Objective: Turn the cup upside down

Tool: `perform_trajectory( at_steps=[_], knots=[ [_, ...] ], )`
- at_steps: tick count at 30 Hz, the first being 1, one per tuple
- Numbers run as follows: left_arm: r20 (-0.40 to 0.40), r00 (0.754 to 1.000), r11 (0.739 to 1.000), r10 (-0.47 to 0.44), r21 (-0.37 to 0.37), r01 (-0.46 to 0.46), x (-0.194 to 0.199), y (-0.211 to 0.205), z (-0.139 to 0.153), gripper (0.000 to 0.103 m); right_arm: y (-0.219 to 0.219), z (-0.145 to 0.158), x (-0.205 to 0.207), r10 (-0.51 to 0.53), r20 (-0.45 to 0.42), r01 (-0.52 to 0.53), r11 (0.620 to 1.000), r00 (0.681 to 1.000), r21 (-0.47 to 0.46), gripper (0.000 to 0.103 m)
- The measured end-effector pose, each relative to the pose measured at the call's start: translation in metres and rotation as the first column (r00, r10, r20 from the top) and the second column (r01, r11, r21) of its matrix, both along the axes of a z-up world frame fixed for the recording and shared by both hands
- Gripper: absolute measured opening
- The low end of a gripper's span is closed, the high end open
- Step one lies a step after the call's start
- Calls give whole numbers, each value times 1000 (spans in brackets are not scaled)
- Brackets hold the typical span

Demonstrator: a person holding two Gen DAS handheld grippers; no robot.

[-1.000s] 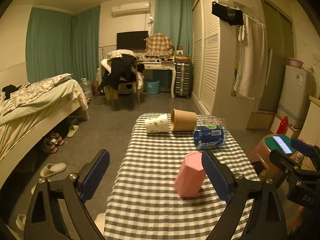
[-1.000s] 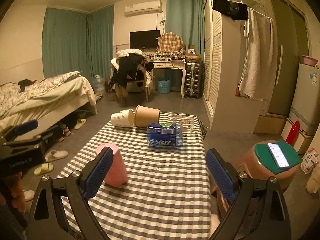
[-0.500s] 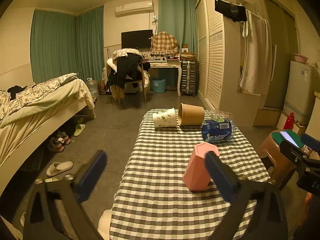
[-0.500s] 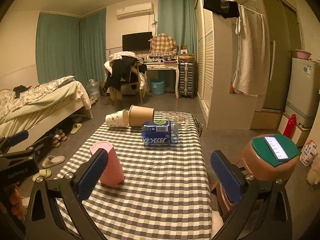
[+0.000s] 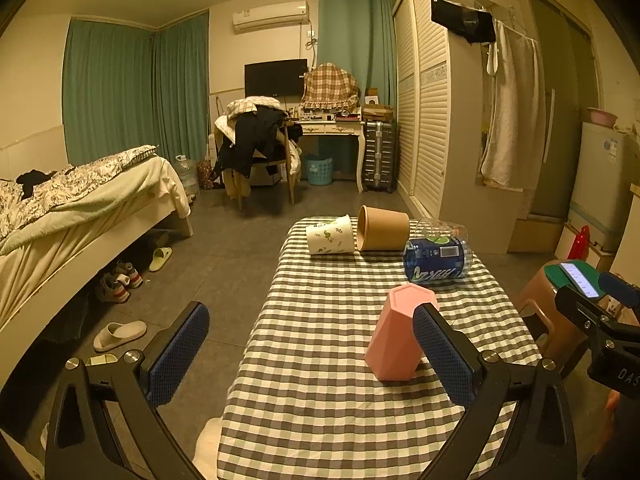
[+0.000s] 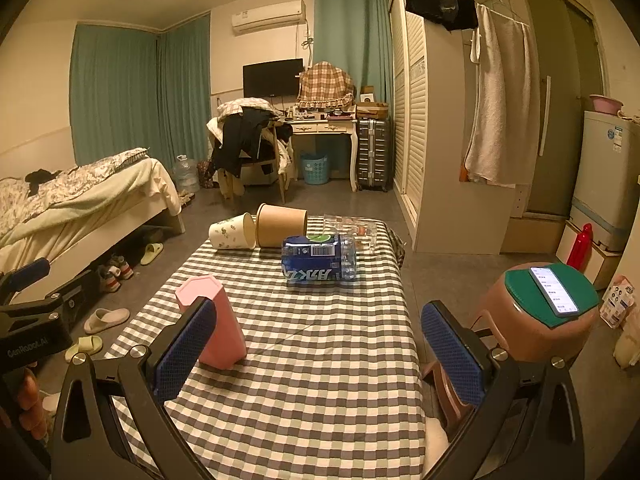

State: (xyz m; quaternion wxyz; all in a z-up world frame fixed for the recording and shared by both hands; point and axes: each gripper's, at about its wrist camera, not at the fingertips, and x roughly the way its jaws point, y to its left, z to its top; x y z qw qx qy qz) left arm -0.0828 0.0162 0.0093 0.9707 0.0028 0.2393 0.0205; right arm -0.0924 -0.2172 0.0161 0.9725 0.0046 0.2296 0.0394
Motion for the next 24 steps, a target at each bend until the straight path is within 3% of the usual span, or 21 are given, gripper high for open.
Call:
perform_trajectory(
  at_steps=[24],
  knots=[
    [-4,1000,1000,22,12,-22,1,-1,-3,103,4,-2,2,2,-9,-2,1000,1000,-11,103]
  ],
)
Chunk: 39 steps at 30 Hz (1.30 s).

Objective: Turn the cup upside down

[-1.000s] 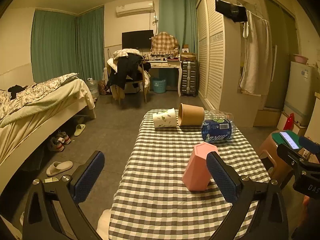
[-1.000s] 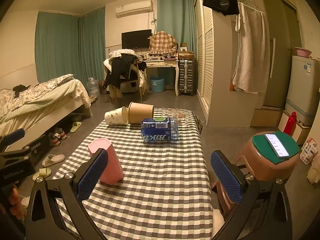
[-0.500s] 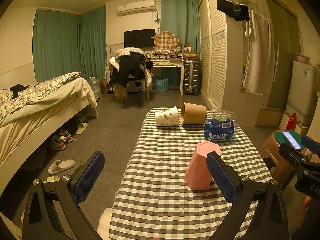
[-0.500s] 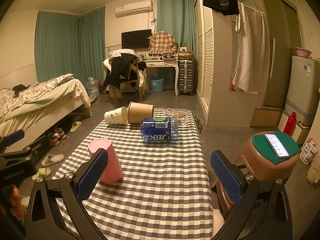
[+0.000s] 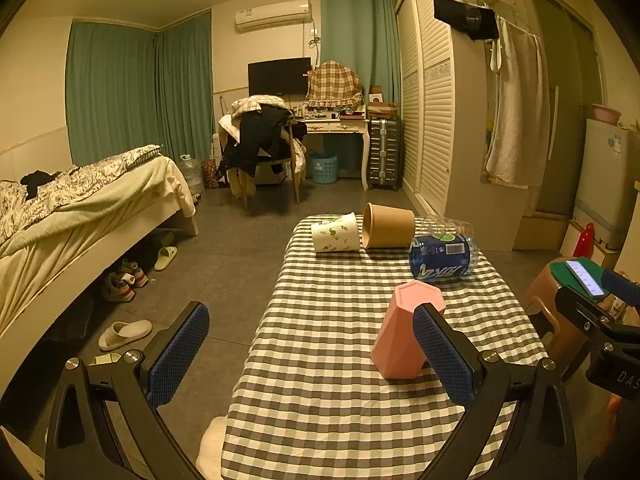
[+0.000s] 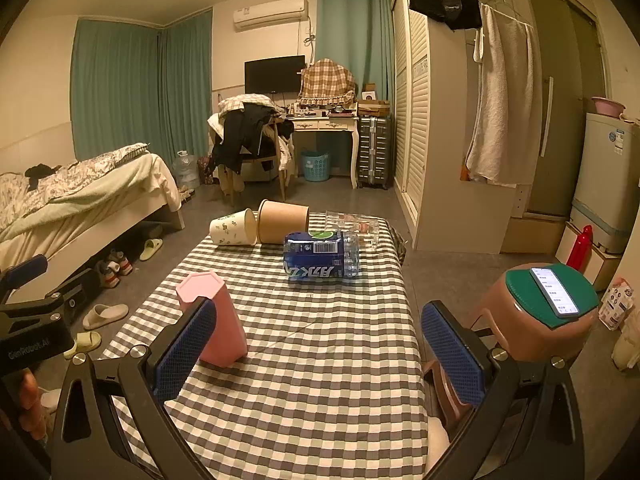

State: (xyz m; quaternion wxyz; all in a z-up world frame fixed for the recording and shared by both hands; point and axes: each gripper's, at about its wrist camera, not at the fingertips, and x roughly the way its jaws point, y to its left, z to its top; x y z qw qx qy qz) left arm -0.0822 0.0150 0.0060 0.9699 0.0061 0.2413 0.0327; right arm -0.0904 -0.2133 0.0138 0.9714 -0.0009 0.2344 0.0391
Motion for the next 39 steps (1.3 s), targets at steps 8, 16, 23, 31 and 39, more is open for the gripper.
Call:
perform_trajectory(
  at_steps=[8,16,23,31,39],
  knots=[
    [0,1000,1000,-1,1,1,0,1,0,103,1,-1,1,3,0,-3,1000,1000,-3,103],
    [-2,1000,1000,-2,1,2,0,0,0,103,2,-1,3,6,0,-6,1000,1000,-6,103],
    [-6,1000,1000,-1,1,1,1,1,-2,103,1,-2,4,8,-2,-8,1000,1000,-7,103],
    [-9,1000,1000,-1,3,1,2,2,-2,103,2,-3,5,7,-6,-7,1000,1000,-9,103],
    [-9,1000,1000,0,4,0,2,1,-2,103,3,-5,6,8,-10,-8,1000,1000,-9,103]
  ],
)
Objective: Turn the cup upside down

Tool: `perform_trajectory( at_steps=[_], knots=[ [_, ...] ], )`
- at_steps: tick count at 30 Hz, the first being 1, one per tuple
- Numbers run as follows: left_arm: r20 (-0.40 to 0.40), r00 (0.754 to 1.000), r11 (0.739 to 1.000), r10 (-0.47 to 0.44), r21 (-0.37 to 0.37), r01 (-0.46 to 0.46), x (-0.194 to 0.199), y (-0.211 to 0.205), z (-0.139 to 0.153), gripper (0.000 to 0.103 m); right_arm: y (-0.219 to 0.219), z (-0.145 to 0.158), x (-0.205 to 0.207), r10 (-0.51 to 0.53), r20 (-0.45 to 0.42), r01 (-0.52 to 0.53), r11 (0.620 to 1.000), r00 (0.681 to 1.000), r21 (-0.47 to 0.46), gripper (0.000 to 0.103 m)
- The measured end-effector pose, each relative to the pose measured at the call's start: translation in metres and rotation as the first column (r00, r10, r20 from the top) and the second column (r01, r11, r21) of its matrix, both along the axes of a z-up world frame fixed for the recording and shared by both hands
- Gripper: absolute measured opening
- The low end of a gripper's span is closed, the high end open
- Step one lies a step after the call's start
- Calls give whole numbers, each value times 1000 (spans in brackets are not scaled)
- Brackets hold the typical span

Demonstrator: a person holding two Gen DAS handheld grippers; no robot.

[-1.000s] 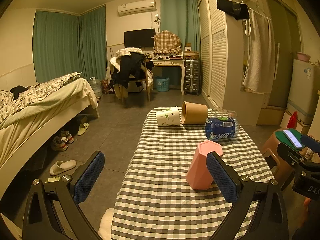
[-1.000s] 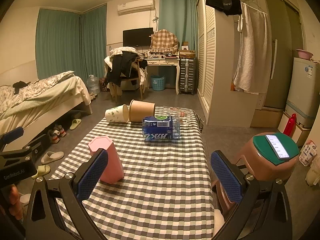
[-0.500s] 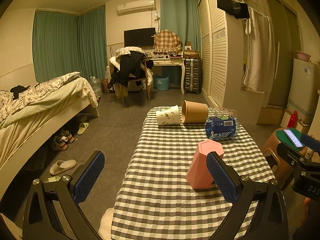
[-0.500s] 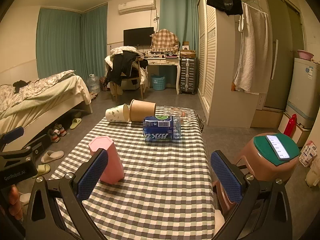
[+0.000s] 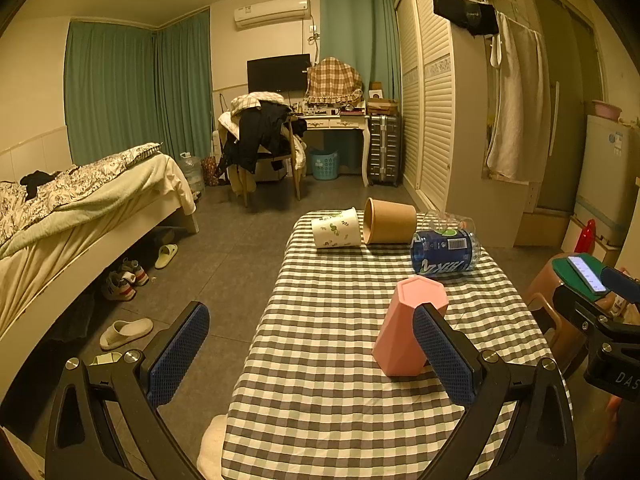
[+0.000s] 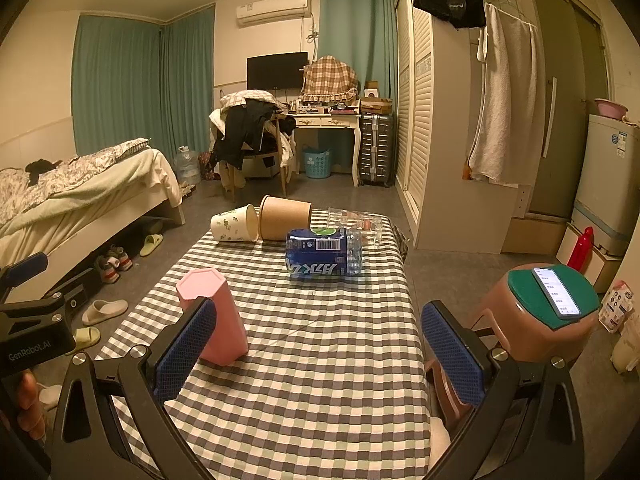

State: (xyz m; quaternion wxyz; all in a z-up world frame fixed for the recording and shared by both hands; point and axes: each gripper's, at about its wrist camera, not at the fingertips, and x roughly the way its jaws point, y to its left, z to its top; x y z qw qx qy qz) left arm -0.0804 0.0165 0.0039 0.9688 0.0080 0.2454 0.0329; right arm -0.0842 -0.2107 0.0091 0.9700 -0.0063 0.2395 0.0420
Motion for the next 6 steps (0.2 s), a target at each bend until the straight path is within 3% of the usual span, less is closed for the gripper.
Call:
perform_trajectory(
  at_steps=[6],
  knots=[
    [0,1000,1000,0,7,0,0,1,-3,103,1,-4,1,1,-9,-1,1000,1000,-2,103]
  ],
)
